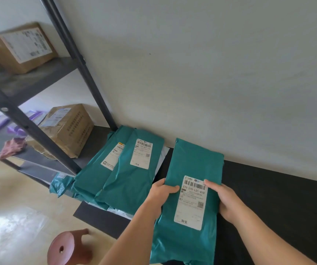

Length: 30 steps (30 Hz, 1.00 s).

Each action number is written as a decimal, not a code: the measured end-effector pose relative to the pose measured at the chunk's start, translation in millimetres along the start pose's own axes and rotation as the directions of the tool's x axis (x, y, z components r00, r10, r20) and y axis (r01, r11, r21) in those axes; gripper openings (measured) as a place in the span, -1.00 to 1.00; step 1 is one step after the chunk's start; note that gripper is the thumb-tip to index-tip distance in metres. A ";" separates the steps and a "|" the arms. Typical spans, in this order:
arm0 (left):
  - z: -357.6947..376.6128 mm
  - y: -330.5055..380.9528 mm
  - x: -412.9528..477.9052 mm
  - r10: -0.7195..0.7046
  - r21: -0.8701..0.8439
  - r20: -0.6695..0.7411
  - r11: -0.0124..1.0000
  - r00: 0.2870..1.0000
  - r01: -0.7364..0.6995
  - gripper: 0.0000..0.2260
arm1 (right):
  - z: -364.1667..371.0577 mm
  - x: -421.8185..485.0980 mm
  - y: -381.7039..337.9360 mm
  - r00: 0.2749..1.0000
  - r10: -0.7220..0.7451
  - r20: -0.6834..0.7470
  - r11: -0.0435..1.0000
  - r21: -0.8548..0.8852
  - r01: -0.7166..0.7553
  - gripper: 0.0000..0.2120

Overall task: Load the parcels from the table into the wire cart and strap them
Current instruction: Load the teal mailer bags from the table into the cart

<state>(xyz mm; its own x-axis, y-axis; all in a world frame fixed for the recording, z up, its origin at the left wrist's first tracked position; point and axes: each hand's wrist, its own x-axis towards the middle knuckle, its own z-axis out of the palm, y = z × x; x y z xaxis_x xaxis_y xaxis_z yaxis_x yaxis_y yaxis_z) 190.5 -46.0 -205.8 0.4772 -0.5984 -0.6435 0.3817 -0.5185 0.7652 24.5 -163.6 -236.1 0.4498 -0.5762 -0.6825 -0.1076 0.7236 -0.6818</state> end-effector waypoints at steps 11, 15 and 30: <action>-4.3 -37.1 -34.0 0.019 0.132 0.012 0.991 1.000 -0.020 -0.88 | -10.9 -48.4 43.3 0.983 -0.012 -0.181 0.997 0.078 0.026 -0.67; -19.7 -68.1 -57.5 0.007 0.162 0.013 0.987 1.000 -0.009 -0.86 | -6.7 -80.4 81.7 0.977 -0.009 -0.212 0.993 0.113 0.034 -0.70; 43.4 -152.3 -131.3 0.088 0.360 0.206 0.919 0.975 -0.159 -0.78 | -87.2 -213.2 176.4 0.885 0.054 -0.463 0.964 0.256 0.074 -0.72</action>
<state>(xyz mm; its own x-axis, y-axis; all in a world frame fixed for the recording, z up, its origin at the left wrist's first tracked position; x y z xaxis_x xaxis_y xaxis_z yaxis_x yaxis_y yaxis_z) 35.4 85.1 -238.7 0.3354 -0.7548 -0.5637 -0.0105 -0.6013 0.7989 -167.7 53.8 -233.8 -0.0186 -0.6462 -0.7629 0.1564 0.7518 -0.6406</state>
